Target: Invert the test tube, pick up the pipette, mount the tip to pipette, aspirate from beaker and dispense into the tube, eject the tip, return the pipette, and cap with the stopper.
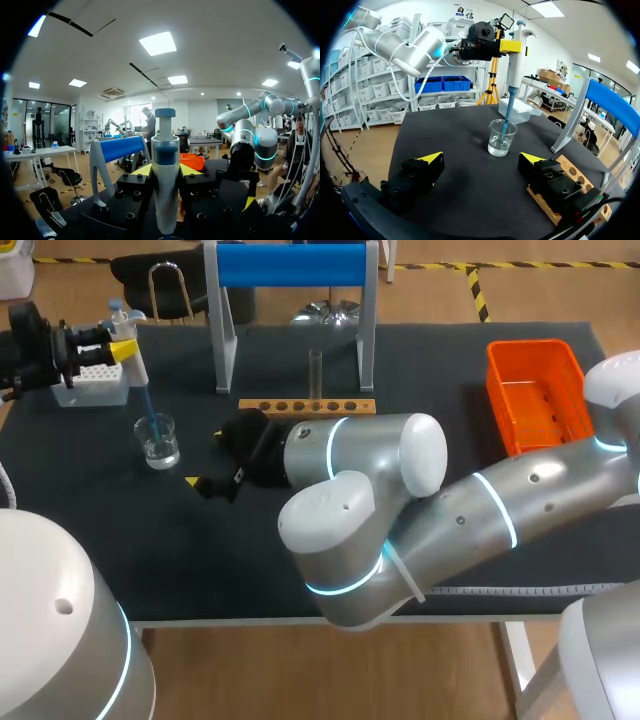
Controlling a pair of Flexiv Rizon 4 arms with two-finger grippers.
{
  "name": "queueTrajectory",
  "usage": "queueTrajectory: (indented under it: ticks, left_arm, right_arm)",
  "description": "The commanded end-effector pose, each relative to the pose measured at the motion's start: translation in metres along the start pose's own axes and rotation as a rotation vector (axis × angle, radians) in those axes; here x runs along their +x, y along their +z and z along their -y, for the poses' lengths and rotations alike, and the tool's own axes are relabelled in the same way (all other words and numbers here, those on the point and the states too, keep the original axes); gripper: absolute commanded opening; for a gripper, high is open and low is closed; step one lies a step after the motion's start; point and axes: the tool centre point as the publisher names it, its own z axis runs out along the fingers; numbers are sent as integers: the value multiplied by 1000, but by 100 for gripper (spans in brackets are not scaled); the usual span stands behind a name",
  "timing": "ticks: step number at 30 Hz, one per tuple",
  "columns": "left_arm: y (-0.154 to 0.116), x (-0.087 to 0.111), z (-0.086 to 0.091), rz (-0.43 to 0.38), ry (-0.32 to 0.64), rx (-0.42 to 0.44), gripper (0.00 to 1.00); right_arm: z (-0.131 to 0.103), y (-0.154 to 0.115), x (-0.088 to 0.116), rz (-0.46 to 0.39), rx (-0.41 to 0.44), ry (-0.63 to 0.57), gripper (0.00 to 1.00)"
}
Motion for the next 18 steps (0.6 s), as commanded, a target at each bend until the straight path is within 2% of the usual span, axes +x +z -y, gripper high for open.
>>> queueTrajectory:
  ticks: [1,18]
  left_arm:
    - [-2,-3,-3,-6,-4,4,0]
    - [-5,-4,-6,2,-28,9,0]
  right_arm:
    - [0,-2,-1,-3,3,0,100]
    - [0,-2,-1,-3,3,0,100]
